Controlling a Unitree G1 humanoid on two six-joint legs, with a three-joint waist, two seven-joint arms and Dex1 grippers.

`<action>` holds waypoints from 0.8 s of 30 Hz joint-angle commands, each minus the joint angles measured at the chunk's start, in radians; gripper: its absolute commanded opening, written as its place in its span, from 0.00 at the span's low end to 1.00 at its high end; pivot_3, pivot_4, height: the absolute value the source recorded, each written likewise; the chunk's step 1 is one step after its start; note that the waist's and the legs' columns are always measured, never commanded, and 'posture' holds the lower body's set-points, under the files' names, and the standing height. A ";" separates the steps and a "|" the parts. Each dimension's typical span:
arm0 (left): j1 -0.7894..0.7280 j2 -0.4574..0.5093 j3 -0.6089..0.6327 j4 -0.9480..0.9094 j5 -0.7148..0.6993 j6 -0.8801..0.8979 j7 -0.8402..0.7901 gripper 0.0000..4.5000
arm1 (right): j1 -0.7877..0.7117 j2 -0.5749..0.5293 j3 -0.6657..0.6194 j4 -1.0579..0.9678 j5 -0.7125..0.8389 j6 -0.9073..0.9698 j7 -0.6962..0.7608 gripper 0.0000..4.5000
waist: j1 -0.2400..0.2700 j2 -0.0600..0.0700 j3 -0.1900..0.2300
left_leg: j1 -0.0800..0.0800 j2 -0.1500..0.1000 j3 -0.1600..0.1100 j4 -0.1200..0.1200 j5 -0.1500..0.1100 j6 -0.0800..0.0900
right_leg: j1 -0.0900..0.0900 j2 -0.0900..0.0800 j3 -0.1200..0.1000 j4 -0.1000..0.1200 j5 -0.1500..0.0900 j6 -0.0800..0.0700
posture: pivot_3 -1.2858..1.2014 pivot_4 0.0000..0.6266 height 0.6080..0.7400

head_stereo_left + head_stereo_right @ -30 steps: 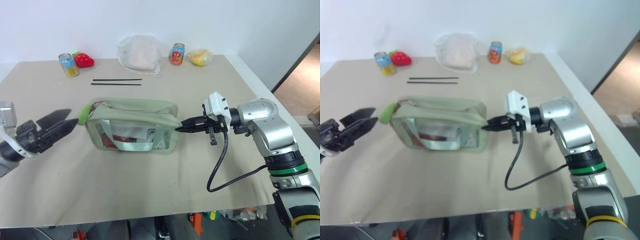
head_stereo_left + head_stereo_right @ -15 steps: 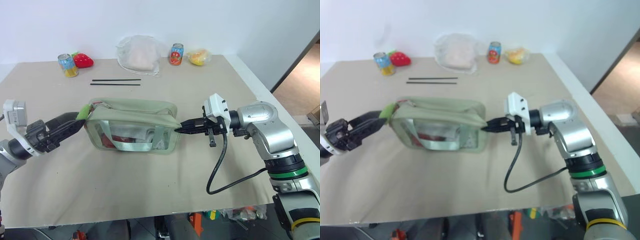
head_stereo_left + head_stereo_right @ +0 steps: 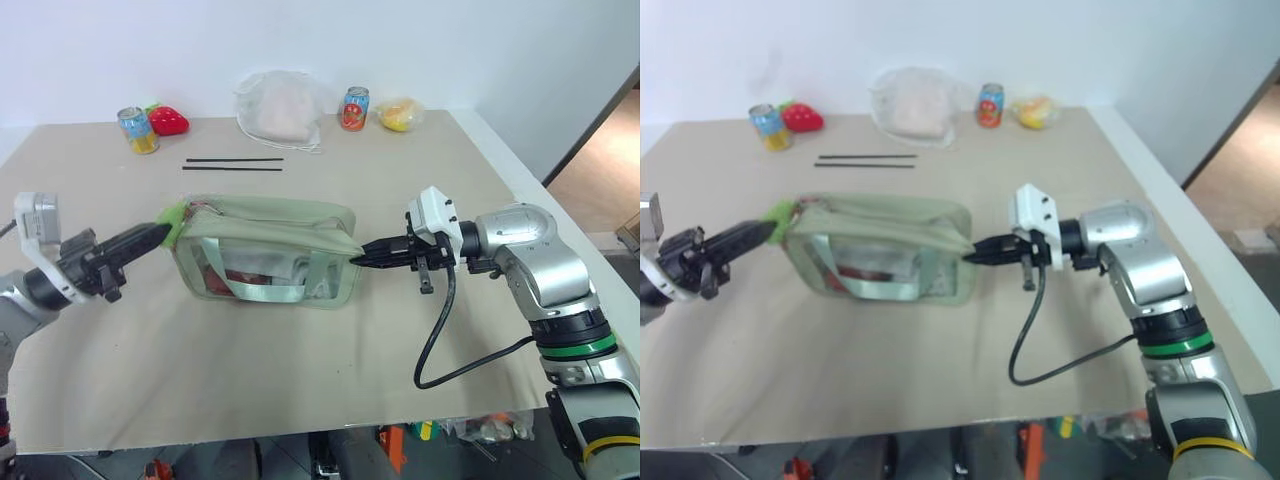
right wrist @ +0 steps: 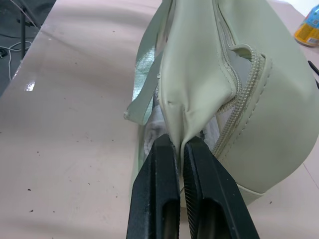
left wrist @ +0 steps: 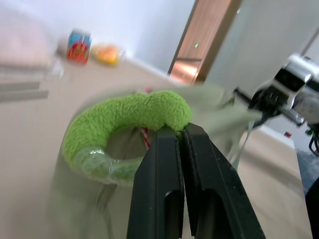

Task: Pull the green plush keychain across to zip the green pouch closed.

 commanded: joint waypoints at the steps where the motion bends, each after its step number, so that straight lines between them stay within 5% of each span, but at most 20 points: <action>1: -0.138 0.008 -0.027 -0.055 -0.084 0.046 0.059 0.01 | -0.022 0.002 -0.017 -0.012 0.010 -0.005 0.005 0.00 | 0.000 0.000 0.000 | 0.000 0.000 0.000 0.000 0.000 0.000 | 0.000 0.000 0.000 0.000 0.000 0.000 | 0.52 0.24 1.00; 10: -0.224 0.056 -0.269 -0.097 0.053 0.074 -0.009 0.01 | -0.010 0.008 -0.028 -0.042 0.026 0.014 -0.007 0.00 | -0.005 0.000 0.000 | 0.001 -0.001 0.003 -0.001 0.000 0.000 | 0.000 0.000 0.005 0.000 0.000 0.000 | 0.52 0.24 1.00; 17: -0.206 0.055 -0.239 -0.028 0.114 0.027 -0.027 0.53 | 0.015 -0.004 -0.038 -0.072 0.036 0.024 -0.021 0.00 | -0.005 0.000 0.000 | 0.001 0.000 0.003 -0.001 0.000 0.000 | -0.001 0.001 0.005 0.000 0.000 0.000 | 0.52 0.24 1.00; 24: -0.198 0.070 -0.072 -0.023 -0.007 0.054 -0.026 0.57 | 0.007 0.005 -0.035 -0.061 0.040 0.022 -0.020 0.00 | -0.005 0.000 0.000 | 0.001 0.000 0.003 0.000 0.000 0.000 | -0.001 0.001 0.005 0.000 0.000 0.000 | 0.52 0.24 1.00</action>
